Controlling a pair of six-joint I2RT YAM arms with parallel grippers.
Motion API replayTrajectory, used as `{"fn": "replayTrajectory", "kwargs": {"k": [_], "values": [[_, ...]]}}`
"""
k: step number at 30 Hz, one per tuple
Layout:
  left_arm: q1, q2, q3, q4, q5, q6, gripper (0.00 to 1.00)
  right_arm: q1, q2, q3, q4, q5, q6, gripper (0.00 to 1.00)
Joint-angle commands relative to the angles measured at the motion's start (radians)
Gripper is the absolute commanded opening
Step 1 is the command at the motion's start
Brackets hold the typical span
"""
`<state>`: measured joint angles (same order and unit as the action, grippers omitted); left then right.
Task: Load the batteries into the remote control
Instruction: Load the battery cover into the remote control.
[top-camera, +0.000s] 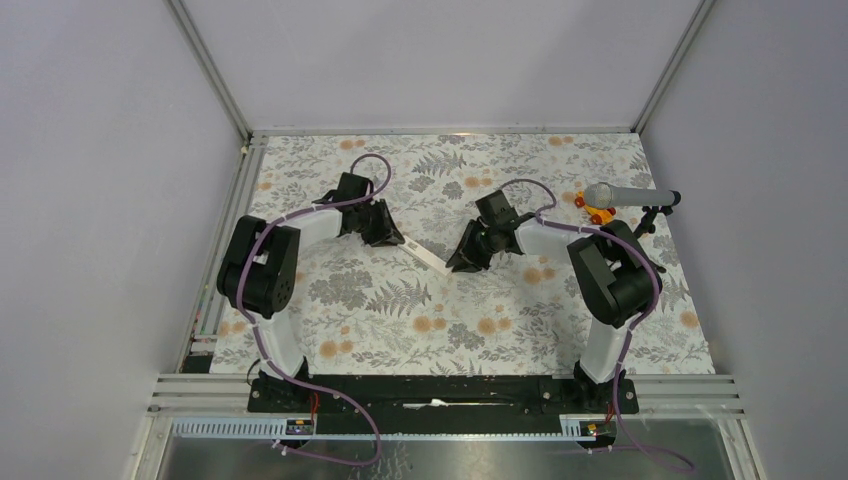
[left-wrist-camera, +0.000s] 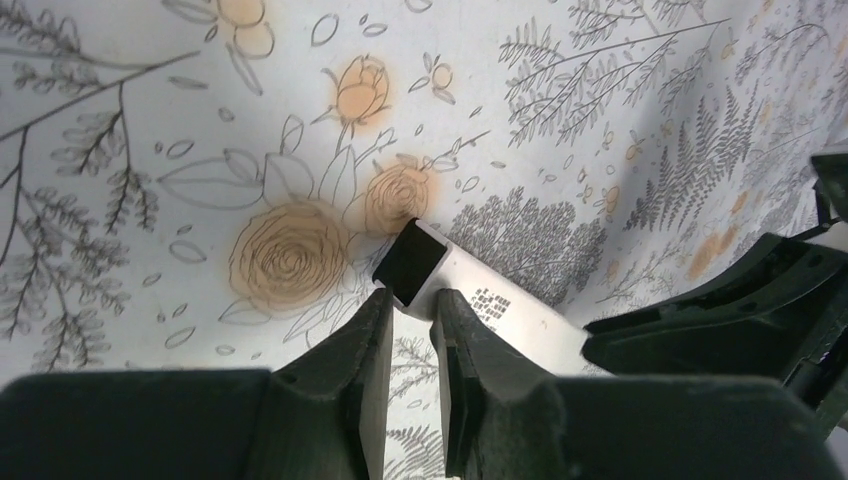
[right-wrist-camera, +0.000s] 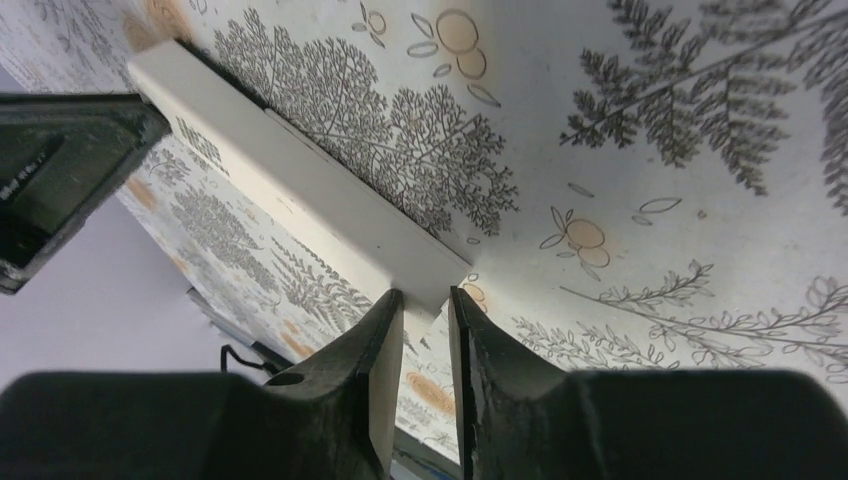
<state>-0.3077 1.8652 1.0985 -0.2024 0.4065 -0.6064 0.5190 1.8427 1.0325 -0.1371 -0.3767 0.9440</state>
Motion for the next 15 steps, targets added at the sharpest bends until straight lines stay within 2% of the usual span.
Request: {"fn": "replayTrajectory", "kwargs": {"k": [1, 6, 12, 15], "values": [[-0.018, -0.013, -0.062, -0.245, -0.085, 0.050, 0.00, 0.007, -0.003, 0.055, 0.014, 0.094, -0.069, 0.32], [-0.018, -0.040, -0.046, -0.278, -0.132, 0.068, 0.13, 0.007, 0.009, 0.090, -0.014, 0.103, -0.102, 0.33], [-0.018, -0.053, -0.047, -0.294, -0.155, 0.073, 0.14, 0.007, 0.022, 0.119, -0.029, 0.130, -0.143, 0.34], [-0.018, -0.064, -0.047, -0.298, -0.173, 0.081, 0.25, 0.006, 0.030, 0.135, -0.036, 0.145, -0.170, 0.35]]}}
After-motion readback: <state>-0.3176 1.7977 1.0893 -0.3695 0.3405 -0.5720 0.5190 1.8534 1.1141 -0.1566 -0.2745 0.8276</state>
